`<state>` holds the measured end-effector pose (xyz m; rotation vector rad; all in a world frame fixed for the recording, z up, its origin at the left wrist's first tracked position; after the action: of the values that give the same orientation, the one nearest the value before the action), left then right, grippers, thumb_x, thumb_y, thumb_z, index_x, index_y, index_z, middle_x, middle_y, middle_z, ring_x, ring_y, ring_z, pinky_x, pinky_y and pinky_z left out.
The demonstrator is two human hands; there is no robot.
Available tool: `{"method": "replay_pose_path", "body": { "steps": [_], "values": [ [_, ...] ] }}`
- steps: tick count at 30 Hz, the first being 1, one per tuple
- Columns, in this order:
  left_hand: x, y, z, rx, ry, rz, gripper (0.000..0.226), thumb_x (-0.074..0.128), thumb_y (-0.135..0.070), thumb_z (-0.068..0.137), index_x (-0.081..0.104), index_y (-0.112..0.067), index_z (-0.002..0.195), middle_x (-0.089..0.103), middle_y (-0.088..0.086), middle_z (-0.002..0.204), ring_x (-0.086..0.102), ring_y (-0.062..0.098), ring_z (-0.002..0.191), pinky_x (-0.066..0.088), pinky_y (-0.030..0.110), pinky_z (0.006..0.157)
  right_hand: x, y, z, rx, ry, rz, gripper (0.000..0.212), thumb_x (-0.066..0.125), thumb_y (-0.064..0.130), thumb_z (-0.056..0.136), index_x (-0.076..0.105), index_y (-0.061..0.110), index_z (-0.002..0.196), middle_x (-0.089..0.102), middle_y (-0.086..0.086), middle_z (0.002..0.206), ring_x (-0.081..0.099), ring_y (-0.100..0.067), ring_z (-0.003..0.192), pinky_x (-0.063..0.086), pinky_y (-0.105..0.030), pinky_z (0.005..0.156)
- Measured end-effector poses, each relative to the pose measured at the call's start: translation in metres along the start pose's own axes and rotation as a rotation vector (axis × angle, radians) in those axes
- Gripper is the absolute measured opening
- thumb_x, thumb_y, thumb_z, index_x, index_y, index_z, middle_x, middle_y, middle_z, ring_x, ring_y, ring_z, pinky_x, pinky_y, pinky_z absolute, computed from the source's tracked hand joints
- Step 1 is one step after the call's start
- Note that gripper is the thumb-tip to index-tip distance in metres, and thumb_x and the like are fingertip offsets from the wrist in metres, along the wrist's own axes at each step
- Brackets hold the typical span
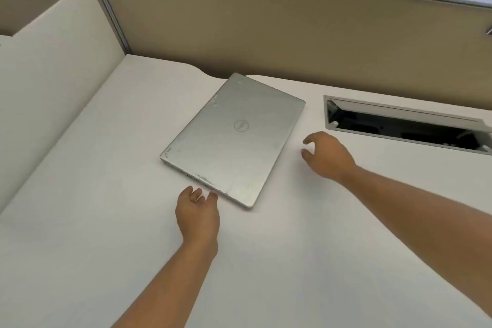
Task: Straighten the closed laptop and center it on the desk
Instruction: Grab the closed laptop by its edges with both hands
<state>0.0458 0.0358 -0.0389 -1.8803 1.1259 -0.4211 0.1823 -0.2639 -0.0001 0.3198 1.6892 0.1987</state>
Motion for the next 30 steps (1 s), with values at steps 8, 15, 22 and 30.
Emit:
{"method": "replay_pose_path", "body": {
  "steps": [8, 15, 22, 30],
  "values": [
    [0.009, 0.012, 0.026, -0.132, -0.031, -0.217, 0.060, 0.071, -0.018, 0.082, 0.048, -0.008, 0.137, 0.062, 0.005, 0.131, 0.061, 0.022, 0.114, 0.043, 0.031, 0.094, -0.001, 0.019, 0.105, 0.032, 0.105, 0.106, 0.060, 0.059, 0.032, 0.090, 0.041, 0.006, 0.142, 0.041, -0.013, 0.149, 0.042, -0.031, 0.134, 0.032, -0.034, 0.108],
    [0.026, 0.020, 0.048, -0.249, -0.042, -0.288, 0.048, 0.084, -0.030, 0.067, 0.037, -0.021, 0.062, 0.036, -0.001, 0.066, 0.039, 0.022, 0.073, 0.031, 0.025, 0.063, 0.010, 0.009, 0.174, 0.132, 0.187, 0.110, 0.029, 0.045, 0.033, 0.097, 0.052, 0.007, 0.108, 0.053, -0.015, 0.113, 0.050, -0.031, 0.102, 0.038, -0.034, 0.085],
    [0.017, 0.016, 0.067, -0.372, -0.047, -0.285, 0.018, 0.084, -0.015, 0.071, 0.067, -0.010, 0.075, 0.069, 0.001, 0.087, 0.061, 0.019, 0.082, 0.050, 0.028, 0.078, 0.009, 0.001, 0.192, 0.185, 0.156, 0.170, 0.043, 0.036, 0.042, 0.100, 0.058, 0.005, 0.098, 0.052, -0.012, 0.101, 0.047, -0.032, 0.098, 0.041, -0.038, 0.087],
    [0.011, 0.011, 0.054, -0.403, 0.213, -0.305, 0.013, 0.081, -0.008, 0.071, 0.073, -0.016, 0.076, 0.076, -0.004, 0.069, 0.063, 0.010, 0.071, 0.047, 0.024, 0.071, -0.018, -0.024, 0.149, 0.181, -0.079, 0.008, 0.064, 0.021, 0.044, 0.101, 0.059, -0.007, 0.108, 0.061, -0.029, 0.116, 0.055, -0.044, 0.108, 0.043, -0.043, 0.087]
  ]
}}
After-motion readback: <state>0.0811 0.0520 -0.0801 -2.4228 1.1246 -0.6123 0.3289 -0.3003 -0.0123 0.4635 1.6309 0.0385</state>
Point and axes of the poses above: each hand's wrist, its own z-axis towards the middle knuckle, its own x-axis out of the palm, y = z × x, the point moved 7 cm from there along z, towards the middle knuckle
